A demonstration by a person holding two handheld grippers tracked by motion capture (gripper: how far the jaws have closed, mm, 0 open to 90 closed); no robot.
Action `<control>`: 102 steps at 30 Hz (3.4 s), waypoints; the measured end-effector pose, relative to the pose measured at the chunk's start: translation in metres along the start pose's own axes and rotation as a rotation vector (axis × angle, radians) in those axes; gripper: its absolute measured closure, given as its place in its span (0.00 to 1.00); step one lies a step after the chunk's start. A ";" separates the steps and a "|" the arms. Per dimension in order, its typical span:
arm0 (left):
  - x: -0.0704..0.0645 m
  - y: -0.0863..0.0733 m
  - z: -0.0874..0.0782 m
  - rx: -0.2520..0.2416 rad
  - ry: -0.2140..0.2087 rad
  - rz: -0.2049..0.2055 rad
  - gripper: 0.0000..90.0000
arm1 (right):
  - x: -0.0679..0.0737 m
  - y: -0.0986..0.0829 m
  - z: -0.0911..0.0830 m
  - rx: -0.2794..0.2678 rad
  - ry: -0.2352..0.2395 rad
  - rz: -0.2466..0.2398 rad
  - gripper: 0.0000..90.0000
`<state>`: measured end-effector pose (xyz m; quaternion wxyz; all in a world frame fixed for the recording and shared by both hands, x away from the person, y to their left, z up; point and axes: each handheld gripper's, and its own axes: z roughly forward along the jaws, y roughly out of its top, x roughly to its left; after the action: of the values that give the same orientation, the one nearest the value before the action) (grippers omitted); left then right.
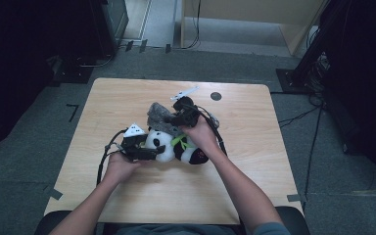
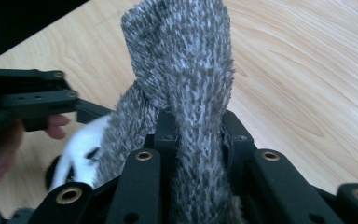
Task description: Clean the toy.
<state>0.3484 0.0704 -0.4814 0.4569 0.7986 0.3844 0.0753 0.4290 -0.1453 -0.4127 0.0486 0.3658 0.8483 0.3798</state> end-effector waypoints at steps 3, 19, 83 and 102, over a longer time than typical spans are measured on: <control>-0.001 0.000 0.000 0.002 0.002 0.000 0.18 | -0.005 -0.002 -0.002 0.006 -0.018 0.009 0.82; -0.001 0.000 0.001 0.007 -0.003 0.012 0.18 | -0.013 -0.005 -0.012 0.037 -0.092 0.002 0.80; -0.001 0.000 0.003 0.004 -0.005 -0.008 0.19 | 0.022 0.015 -0.086 -0.176 0.053 -0.013 0.84; -0.002 0.000 0.003 0.010 0.004 -0.012 0.19 | 0.019 0.002 -0.001 -0.019 0.042 -0.032 0.83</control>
<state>0.3485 0.0668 -0.4827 0.4526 0.7984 0.3905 0.0722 0.4155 -0.1324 -0.4071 0.0405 0.3439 0.8511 0.3947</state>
